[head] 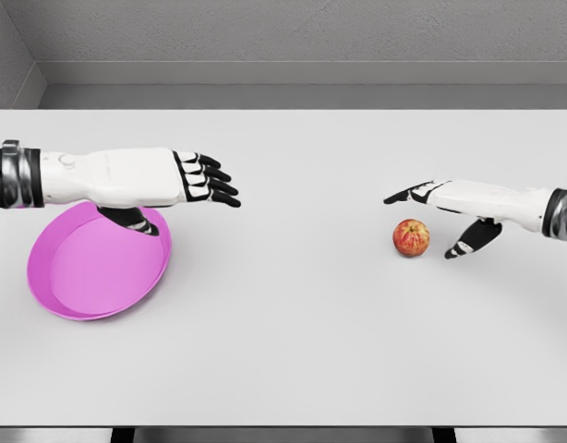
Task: Put the apple on the plate with both arms
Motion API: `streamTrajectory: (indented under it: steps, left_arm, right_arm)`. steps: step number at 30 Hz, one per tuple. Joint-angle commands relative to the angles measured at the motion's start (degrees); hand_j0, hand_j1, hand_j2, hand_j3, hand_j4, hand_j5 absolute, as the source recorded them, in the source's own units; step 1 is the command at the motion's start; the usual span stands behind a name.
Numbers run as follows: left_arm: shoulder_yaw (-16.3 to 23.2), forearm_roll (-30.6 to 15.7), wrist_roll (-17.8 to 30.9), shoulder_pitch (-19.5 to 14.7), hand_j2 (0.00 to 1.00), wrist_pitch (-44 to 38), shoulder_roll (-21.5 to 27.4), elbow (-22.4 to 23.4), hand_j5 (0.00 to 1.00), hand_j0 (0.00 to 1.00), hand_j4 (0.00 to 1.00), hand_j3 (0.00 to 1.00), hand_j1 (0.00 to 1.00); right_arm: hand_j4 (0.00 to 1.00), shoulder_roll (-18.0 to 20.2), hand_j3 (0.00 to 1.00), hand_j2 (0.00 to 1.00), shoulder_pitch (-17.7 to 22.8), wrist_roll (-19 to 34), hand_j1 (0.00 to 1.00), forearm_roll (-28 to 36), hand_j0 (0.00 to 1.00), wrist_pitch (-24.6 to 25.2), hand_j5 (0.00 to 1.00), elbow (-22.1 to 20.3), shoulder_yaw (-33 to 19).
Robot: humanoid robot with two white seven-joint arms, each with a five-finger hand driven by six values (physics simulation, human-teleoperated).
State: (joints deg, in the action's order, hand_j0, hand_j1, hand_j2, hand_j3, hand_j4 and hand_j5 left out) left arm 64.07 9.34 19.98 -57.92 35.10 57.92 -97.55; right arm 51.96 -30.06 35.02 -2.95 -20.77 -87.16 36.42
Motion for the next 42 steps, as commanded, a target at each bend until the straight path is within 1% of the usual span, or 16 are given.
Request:
streamTrajectory:
  steps: [1, 3, 5, 6, 9, 15, 20, 23, 26, 31, 35, 37, 38, 39, 41, 42]
  left_arm:
    - [-0.18, -0.37, 1.2, 0.0, 1.0, -0.1, 0.0, -0.53, 1.0, 1.0, 1.0, 1.0, 1.0]
    - [-0.18, -0.46, 1.2, 0.09, 1.0, -0.1, -0.17, -0.45, 1.0, 1.0, 1.0, 1.0, 1.0]
    - [-0.18, -0.46, 1.2, 0.09, 1.0, -0.1, -0.17, -0.45, 1.0, 1.0, 1.0, 1.0, 1.0]
    - [-0.18, -0.46, 1.2, 0.09, 1.0, -0.1, -0.17, -0.45, 1.0, 1.0, 1.0, 1.0, 1.0]
    - [-0.26, -0.46, 1.2, 0.18, 1.0, -0.1, -0.17, -0.36, 1.0, 1.0, 1.0, 1.0, 1.0]
    - [-0.26, -0.46, 1.2, 0.18, 1.0, -0.1, 0.0, -0.36, 1.0, 1.0, 1.0, 1.0, 1.0]
    - [-0.26, -0.46, 1.2, 0.26, 1.0, -0.1, 0.0, -0.36, 1.0, 1.0, 1.0, 1.0, 1.0]
    - [-0.26, -0.46, 1.2, 0.26, 1.0, -0.1, 0.0, -0.36, 1.0, 1.0, 1.0, 1.0, 1.0]
    - [-0.26, -0.46, 1.2, 0.18, 1.0, -0.1, 0.0, -0.36, 1.0, 1.0, 1.0, 1.0, 1.0]
    - [-0.26, -0.46, 1.12, 0.26, 1.0, -0.1, 0.0, -0.36, 1.0, 1.0, 1.0, 1.0, 1.0]
    - [-0.26, -0.46, 1.12, 0.26, 1.0, -0.1, 0.09, -0.36, 1.0, 1.0, 1.0, 1.0, 1.0]
    - [-0.26, -0.46, 1.2, 0.26, 1.0, -0.1, 0.18, -0.36, 1.0, 1.0, 1.0, 1.0, 1.0]
    - [-0.26, -0.46, 1.12, 0.26, 1.0, -0.1, 0.09, -0.36, 1.0, 1.0, 1.0, 1.0, 1.0]
    - [-0.26, -0.55, 1.12, 0.26, 1.0, -0.1, 0.18, -0.36, 1.0, 1.0, 1.0, 1.0, 1.0]
    - [-0.26, -0.55, 1.2, 0.26, 1.0, -0.1, 0.09, -0.36, 1.0, 1.0, 1.0, 1.0, 1.0]
    - [-0.26, -0.55, 1.12, 0.26, 1.0, -0.1, 0.18, -0.36, 1.0, 1.0, 1.0, 1.0, 1.0]
  right_arm:
    - [1.0, -0.28, 1.0, 1.0, 0.0, -0.02, 1.0, -0.56, 1.0, 0.21, 1.0, 1.12, 1.28]
    - [1.0, -1.07, 1.0, 1.0, 0.0, -0.02, 1.0, -0.47, 1.0, 0.29, 1.0, 1.29, 1.28]
    - [1.0, -3.44, 1.0, 1.0, 0.0, -0.02, 1.0, -0.56, 1.0, 0.21, 1.0, 3.22, 1.37]
    - [1.0, -3.88, 1.0, 1.0, 0.0, -0.02, 1.0, -0.56, 1.0, 0.21, 1.0, 3.84, 1.89]
    - [1.0, -3.88, 1.0, 1.0, -0.7, -0.02, 1.0, -0.56, 1.0, 0.21, 1.0, 4.28, 2.16]
    - [1.0, -4.06, 1.0, 1.0, -0.79, -0.02, 1.0, -1.79, 1.0, 0.03, 1.0, 6.47, 2.16]
    - [1.0, -4.06, 1.0, 1.0, -1.14, -0.02, 1.0, -2.58, 1.0, 0.03, 1.0, 6.74, 2.07]
    - [0.74, -4.32, 0.74, 0.74, -1.23, -0.02, 0.74, -2.58, 0.74, -0.15, 0.74, 7.62, 2.07]
    - [0.65, -4.94, 0.65, 0.65, -1.23, -0.02, 0.65, -2.58, 0.65, -0.23, 0.65, 7.8, 2.07]
    - [0.65, -5.55, 0.65, 0.65, -1.14, -0.02, 0.65, -2.58, 0.65, -1.55, 0.65, 7.71, 2.16]
    - [0.48, -5.73, 0.48, 0.48, -1.14, -0.02, 0.48, -2.58, 0.48, -2.87, 0.48, 7.8, 2.42]
    - [0.47, -5.73, 0.47, 0.47, -1.14, -0.02, 0.47, -2.58, 0.47, -3.22, 0.47, 7.8, 2.43]
    - [0.44, -5.73, 0.44, 0.44, -1.14, -0.02, 0.44, -2.5, 0.44, -4.27, 0.44, 7.8, 2.42]
    - [0.43, -5.82, 0.43, 0.43, -1.14, -0.02, 0.43, -2.5, 0.43, -4.36, 0.43, 7.79, 2.42]
    - [0.43, -6.25, 0.43, 0.43, -1.23, -0.02, 0.43, -2.5, 0.43, -4.45, 0.43, 7.71, 2.34]
    - [0.43, -6.69, 0.43, 0.43, -1.32, -0.02, 0.43, -2.5, 0.43, -5.42, 0.43, 7.71, 2.34]
